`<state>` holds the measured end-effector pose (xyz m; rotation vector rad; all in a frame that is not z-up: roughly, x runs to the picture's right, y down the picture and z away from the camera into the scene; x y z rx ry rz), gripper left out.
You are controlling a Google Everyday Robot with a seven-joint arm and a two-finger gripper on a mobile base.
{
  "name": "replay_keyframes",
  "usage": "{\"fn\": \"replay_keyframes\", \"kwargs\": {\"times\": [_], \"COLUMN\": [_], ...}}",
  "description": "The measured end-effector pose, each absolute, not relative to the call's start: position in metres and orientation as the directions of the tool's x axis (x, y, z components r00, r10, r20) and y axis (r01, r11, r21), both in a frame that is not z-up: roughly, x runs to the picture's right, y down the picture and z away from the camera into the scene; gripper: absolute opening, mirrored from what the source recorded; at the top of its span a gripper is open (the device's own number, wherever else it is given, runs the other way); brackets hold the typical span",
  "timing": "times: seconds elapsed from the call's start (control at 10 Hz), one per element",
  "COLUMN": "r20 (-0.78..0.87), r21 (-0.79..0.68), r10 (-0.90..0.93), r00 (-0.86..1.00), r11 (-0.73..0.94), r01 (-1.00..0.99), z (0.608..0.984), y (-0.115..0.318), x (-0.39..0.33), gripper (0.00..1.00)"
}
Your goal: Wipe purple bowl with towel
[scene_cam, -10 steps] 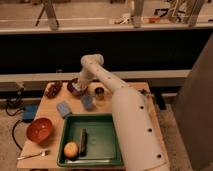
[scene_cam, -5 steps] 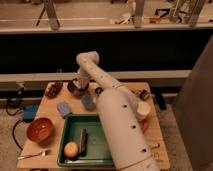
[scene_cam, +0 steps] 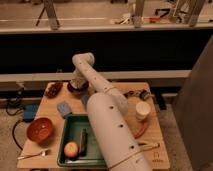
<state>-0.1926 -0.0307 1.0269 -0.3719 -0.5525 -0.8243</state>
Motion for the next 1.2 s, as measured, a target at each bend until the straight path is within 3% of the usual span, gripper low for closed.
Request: {"fn": "replay_keyframes", "kwargs": {"times": [0.8,1.2], "r20": [0.662,0.621], "r21": [-0.077,-0.143], "r10": [-0.571,-0.58], "r00": [0.485,0.528], "r11": [0.592,0.578], "r01": [0.802,0.803], "z": [0.986,0.99], "y": [-0.015,-0.016], "x": [-0.18,-0.145], "gripper": [0.0,0.0]}}
